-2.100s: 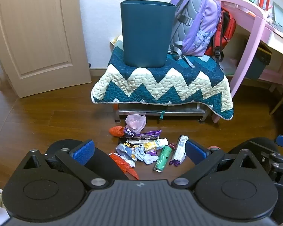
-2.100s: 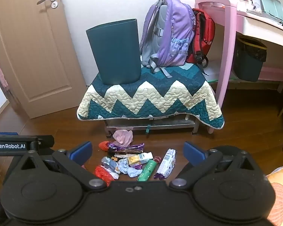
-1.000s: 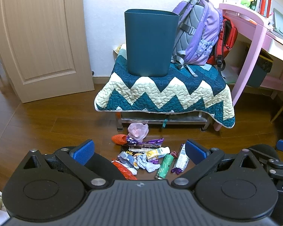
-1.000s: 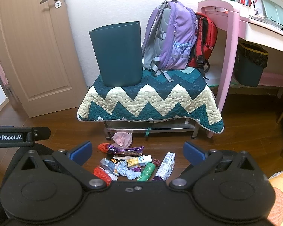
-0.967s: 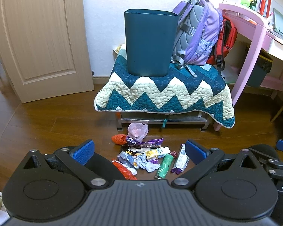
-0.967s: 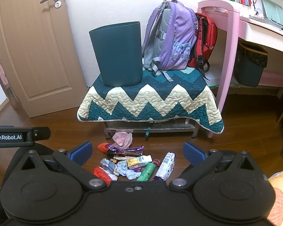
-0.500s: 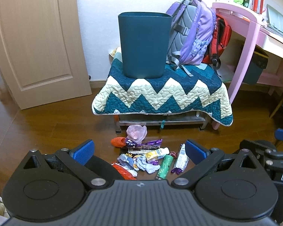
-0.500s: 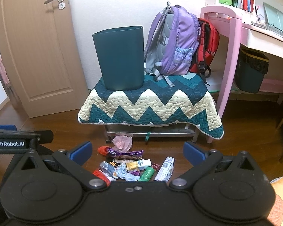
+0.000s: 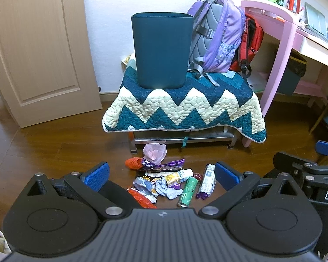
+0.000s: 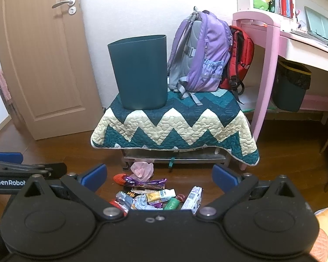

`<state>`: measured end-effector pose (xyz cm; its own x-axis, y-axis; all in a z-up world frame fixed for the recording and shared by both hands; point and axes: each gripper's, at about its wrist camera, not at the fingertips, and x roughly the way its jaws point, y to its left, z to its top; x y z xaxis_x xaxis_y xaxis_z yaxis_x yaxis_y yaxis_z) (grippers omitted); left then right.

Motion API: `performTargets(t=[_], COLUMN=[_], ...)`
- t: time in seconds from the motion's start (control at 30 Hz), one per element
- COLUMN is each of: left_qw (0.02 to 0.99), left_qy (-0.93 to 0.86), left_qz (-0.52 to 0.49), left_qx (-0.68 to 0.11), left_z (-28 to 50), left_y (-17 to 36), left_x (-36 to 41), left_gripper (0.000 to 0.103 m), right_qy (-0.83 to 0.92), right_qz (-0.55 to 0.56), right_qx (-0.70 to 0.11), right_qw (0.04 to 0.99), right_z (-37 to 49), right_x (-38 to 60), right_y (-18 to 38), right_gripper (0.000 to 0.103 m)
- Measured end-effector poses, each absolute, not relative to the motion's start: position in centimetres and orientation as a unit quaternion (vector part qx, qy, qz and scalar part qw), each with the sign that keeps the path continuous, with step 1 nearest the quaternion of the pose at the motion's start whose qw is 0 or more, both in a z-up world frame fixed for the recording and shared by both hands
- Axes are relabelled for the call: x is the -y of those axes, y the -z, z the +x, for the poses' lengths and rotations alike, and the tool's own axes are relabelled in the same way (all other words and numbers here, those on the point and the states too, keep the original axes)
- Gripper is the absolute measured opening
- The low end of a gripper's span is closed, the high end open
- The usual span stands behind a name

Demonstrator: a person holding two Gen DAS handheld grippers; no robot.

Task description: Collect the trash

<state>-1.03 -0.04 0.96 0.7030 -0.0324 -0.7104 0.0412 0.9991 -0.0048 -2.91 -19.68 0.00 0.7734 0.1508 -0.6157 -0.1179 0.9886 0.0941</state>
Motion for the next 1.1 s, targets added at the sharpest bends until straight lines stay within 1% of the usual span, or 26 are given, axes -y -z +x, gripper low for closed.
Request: performTargets(t=[0.5,1.1], left_qw=[0.911,0.905], left_qy=[0.023,0.027], left_qz=[-0.006,0.005], left_qx=[-0.411,-0.425], left_z=[1.0,7.2], left_y=[0.6,2.5], left_x=[-0.6,-1.2], left_gripper=[0.103,0.103], right_qy=[-0.068,-0.068], right_qz=[0.029,0.039], right_qx=[-0.357,-0.382], right_qw=[0.931,0.921], right_z=[-1.3,4.3], right_x=[19.7,19.9], right_y=[1.3,2.9], right_gripper=[0.103,0.103])
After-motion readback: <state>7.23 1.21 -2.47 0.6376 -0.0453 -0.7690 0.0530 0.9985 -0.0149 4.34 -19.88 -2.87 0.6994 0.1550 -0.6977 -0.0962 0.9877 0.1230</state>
